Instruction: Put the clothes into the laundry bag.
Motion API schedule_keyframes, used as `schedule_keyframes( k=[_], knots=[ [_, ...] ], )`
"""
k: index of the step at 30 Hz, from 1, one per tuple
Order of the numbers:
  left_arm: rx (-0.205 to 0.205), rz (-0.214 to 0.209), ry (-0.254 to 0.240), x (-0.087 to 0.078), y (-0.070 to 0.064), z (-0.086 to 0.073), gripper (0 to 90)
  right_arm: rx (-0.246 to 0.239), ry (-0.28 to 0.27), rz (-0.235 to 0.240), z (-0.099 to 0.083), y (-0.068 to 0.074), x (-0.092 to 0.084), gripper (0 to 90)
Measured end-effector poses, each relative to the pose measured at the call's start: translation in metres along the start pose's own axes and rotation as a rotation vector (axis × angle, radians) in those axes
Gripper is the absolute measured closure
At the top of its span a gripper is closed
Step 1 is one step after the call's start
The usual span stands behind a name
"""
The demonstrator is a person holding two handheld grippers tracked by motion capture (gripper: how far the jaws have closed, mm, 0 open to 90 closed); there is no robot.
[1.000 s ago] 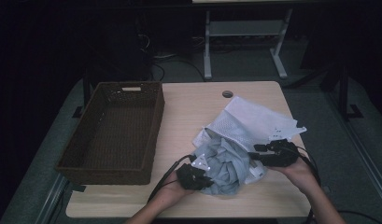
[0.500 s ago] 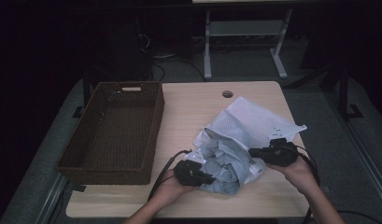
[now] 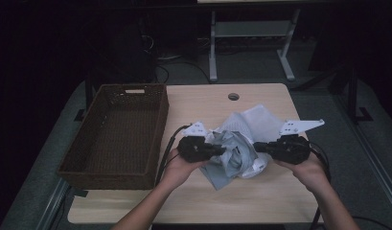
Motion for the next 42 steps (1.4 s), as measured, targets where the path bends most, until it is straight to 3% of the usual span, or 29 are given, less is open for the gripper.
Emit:
schedule_keyframes(
  k=[4, 8, 10, 13, 15, 21, 32, 33, 35, 37, 42],
  knots=[
    [0.026, 0.067, 0.039, 0.039, 0.007, 0.007, 86.0, -0.006, -0.013, -0.007, 0.004, 0.0, -0.002, 89.7],
    [0.021, 0.115, 0.077, 0.078, 0.015, 0.002, 86.0, -0.001, -0.012, 0.0, 0.002, -0.001, 0.0, 89.8],
    [0.005, 0.108, 0.095, 0.097, 0.016, -0.003, 85.9, 0.001, -0.011, 0.009, 0.0, -0.001, 0.001, 89.8],
    [-0.003, 0.111, 0.098, 0.109, 0.017, -0.008, 85.7, 0.007, -0.007, 0.012, -0.002, -0.002, 0.001, 89.8],
    [-0.009, 0.108, 0.091, 0.111, 0.017, -0.01, 85.6, 0.015, -0.004, 0.012, -0.005, -0.004, 0.002, 89.8],
    [0.005, 0.104, 0.101, 0.111, 0.015, -0.013, 85.7, -0.011, 0.063, -0.069, -0.014, -0.011, 0.01, 87.3],
    [-0.01, 0.086, 0.104, 0.113, 0.017, -0.015, 85.9, -0.031, 0.119, -0.071, -0.024, -0.009, 0.033, 57.1],
    [-0.01, 0.085, 0.105, 0.113, 0.017, -0.015, 85.9, -0.037, 0.129, -0.077, -0.025, -0.009, 0.037, 57.8],
    [-0.007, 0.084, 0.107, 0.112, 0.017, -0.015, 85.9, -0.042, 0.14, -0.088, -0.028, -0.01, 0.043, 72.4],
    [-0.012, 0.081, 0.105, 0.112, 0.018, -0.015, 85.9, -0.016, 0.139, -0.075, -0.029, -0.011, 0.043, 83.8],
    [-0.028, 0.065, 0.099, 0.107, 0.019, -0.013, 85.1, 0.018, 0.098, -0.021, -0.025, -0.008, 0.034, 88.3]
  ],
)
Point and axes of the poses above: each handheld gripper's, and its own axes: x roughly forward along the jaws, z roughly out of its top, y roughly to its left, the point moved 3 cm from there along x, roughly forward along the jaws, and after that the axes turned 2 degrees about y, right-handed, at the moved point
